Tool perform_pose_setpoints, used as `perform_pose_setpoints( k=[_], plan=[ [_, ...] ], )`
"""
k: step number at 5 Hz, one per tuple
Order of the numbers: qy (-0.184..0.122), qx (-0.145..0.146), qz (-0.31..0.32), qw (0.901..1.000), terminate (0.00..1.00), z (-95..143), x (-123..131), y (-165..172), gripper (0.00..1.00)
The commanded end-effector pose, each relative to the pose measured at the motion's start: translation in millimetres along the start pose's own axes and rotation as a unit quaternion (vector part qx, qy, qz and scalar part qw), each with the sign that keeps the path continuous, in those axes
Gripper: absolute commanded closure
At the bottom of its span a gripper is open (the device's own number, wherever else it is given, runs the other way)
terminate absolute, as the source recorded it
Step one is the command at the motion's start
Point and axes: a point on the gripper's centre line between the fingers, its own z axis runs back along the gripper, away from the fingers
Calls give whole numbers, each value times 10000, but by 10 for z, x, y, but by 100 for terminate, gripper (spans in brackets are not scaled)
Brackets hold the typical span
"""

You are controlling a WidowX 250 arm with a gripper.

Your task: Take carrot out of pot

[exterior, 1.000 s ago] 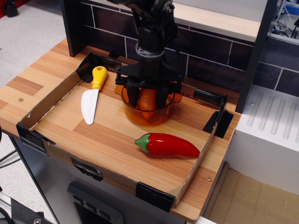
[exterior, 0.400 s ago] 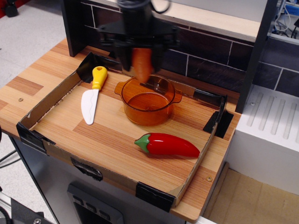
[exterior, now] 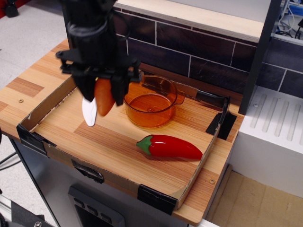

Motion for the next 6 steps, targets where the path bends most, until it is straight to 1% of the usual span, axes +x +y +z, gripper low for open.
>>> perform_pose_setpoints(
  k=[1,2,3,4,5,6],
  plan=[
    [138,460,-130,9988,0,-291,-130,199,100],
    [260,787,-182,9964,0,-535,-196,237,100],
    [249,908,-134,9955,0,-632,-213,269,100],
    [262,917,-167,9953,0,-648,-221,245,0],
    [236,957,-153,9950,0,-626,-214,248,0],
    [322,976,-202,9945,0,-591,-229,255,0]
  ],
)
